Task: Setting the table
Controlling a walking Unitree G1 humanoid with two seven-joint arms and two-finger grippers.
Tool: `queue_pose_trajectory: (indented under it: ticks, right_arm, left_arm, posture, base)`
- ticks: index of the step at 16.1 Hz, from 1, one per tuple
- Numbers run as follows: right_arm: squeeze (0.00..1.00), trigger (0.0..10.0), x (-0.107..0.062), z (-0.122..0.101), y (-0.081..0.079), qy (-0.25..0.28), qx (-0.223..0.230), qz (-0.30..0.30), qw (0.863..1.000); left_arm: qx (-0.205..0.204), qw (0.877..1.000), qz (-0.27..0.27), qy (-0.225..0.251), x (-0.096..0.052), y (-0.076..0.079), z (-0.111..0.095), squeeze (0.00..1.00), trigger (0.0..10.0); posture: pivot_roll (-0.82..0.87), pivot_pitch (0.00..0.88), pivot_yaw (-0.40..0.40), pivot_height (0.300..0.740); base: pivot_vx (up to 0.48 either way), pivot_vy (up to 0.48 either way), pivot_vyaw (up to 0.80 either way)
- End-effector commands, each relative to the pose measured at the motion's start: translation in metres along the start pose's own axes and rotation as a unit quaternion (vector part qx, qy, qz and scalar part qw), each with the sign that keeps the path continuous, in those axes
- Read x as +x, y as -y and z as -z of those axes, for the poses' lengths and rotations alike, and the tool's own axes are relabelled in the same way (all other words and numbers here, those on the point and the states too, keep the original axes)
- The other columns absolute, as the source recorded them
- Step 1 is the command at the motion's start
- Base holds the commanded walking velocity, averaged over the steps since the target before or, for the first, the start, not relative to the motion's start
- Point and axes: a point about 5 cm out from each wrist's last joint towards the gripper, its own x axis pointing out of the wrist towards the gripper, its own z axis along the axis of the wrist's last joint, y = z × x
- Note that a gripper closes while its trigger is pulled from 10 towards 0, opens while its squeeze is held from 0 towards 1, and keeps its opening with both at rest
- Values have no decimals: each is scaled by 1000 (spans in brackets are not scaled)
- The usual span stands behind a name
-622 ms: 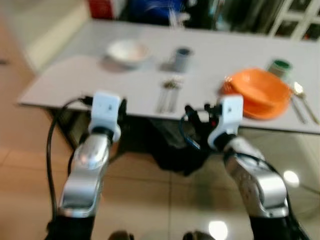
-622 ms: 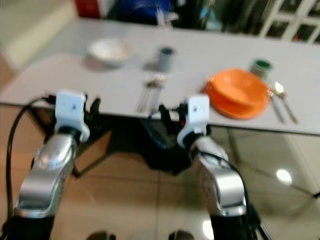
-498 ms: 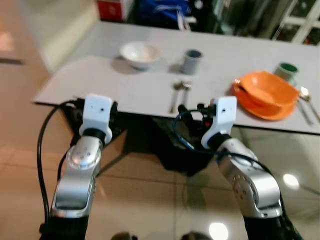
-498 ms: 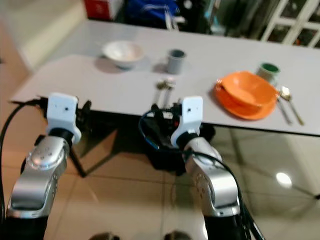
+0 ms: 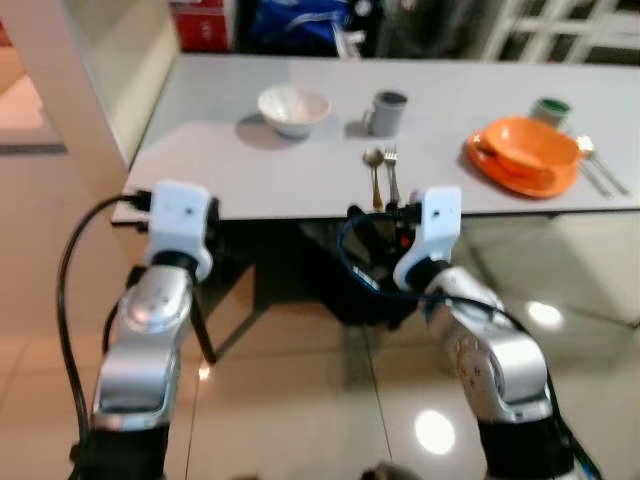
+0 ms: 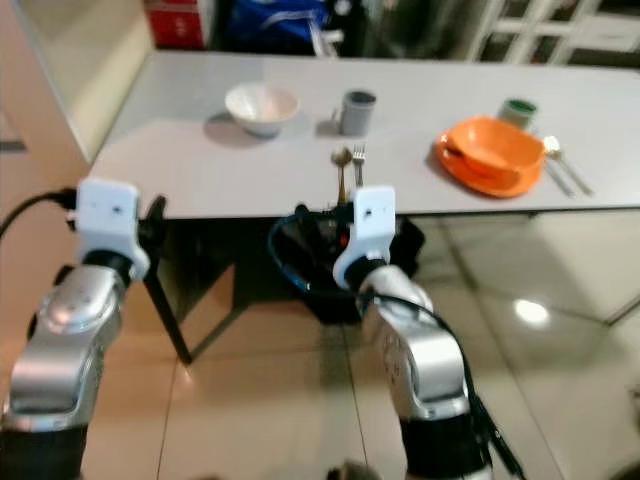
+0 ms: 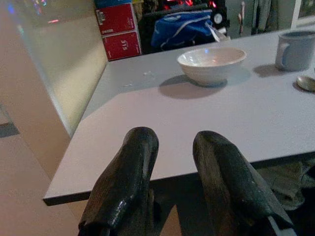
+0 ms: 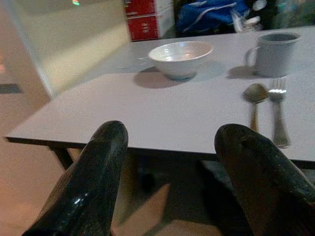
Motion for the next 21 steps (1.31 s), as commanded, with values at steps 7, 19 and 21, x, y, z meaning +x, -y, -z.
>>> queue_pose_trajectory:
  ticks: [7, 19, 21]
  right_arm:
    - [1000, 10000, 6, -9, 12, 27, 17, 34, 999]
    - [1000, 10000, 13, -18, 8, 47, 14, 27, 998]
    - [565, 10000, 14, -17, 8, 41, 5, 29, 999]
  left_arm:
    - [-52, 999, -9, -5, -4, -3, -7, 1000, 10000]
    - [-32, 999, -16, 12, 4, -5, -23, 0, 10000]
    - [-39, 999, -21, 12, 4, -5, -24, 0, 10000]
  posture:
    - [0, 48, -49, 740]
    - [8, 63, -54, 740]
    - [7, 63, -52, 740]
  base:
    - [0, 480, 0]
    - [0, 480, 0]
    - [0, 480, 0]
